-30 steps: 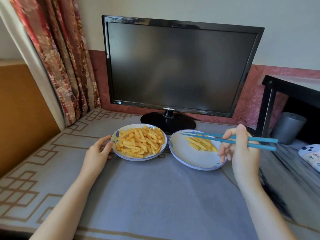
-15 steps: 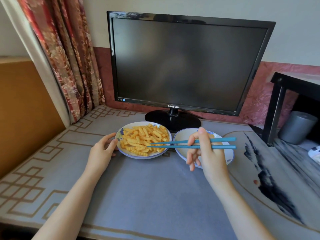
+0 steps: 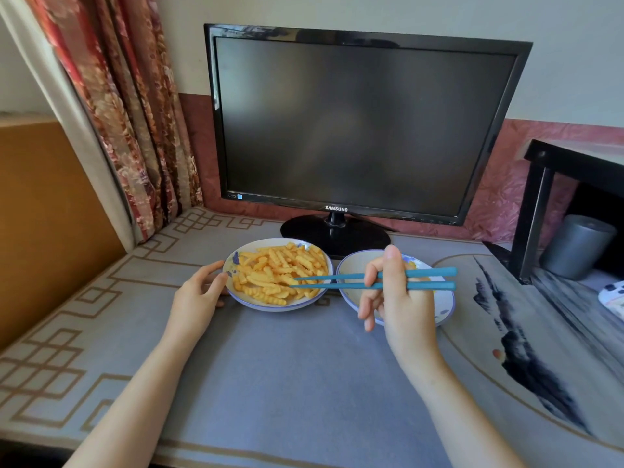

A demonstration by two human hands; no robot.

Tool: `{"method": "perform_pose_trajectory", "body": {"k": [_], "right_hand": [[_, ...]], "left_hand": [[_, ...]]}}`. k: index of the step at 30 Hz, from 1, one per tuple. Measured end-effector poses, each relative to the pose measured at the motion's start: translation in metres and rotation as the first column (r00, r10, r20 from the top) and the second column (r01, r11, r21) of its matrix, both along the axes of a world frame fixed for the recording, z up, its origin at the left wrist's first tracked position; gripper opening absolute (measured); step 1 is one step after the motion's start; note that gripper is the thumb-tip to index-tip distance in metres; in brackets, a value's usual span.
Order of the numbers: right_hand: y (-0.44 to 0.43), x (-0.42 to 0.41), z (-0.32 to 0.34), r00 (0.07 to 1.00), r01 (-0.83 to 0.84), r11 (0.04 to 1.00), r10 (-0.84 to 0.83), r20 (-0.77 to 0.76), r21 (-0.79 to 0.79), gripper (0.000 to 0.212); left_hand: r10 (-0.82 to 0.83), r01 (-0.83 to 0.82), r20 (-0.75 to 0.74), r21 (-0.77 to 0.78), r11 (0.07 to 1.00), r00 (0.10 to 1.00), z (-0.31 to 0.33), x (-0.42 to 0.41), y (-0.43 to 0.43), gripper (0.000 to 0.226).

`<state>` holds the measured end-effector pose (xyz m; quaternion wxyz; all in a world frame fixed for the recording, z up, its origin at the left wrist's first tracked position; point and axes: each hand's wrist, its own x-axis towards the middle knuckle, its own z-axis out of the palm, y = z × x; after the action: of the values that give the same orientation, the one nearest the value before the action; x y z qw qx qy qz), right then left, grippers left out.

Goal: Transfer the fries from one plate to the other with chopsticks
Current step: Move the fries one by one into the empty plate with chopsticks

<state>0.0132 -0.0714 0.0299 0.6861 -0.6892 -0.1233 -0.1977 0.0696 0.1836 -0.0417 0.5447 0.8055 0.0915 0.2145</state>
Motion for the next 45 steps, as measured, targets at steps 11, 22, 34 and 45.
{"method": "perform_pose_trajectory", "body": {"k": [11, 22, 34, 45], "right_hand": [[-0.013, 0.002, 0.002, 0.999, 0.001, 0.999, -0.004, -0.052, -0.053, 0.047], [0.0, 0.009, 0.0, 0.997, -0.077, 0.993, 0.075, -0.027, -0.084, 0.044], [0.006, 0.008, -0.003, 0.999, -0.037, 0.999, 0.037, -0.014, -0.012, 0.049], [-0.035, -0.007, 0.015, 0.991, 0.111, 0.994, -0.112, 0.075, 0.009, 0.047]], "left_hand": [[0.004, -0.004, -0.01, 0.002, 1.0, 1.0, 0.002, -0.001, -0.001, 0.03], [0.001, -0.001, -0.014, 0.005, 1.0, 1.0, 0.003, -0.002, -0.001, 0.03], [0.004, -0.004, -0.018, -0.012, 1.0, 1.0, 0.004, -0.003, -0.003, 0.029], [0.004, -0.004, -0.02, -0.006, 1.0, 1.0, 0.003, -0.002, -0.001, 0.031]]}}
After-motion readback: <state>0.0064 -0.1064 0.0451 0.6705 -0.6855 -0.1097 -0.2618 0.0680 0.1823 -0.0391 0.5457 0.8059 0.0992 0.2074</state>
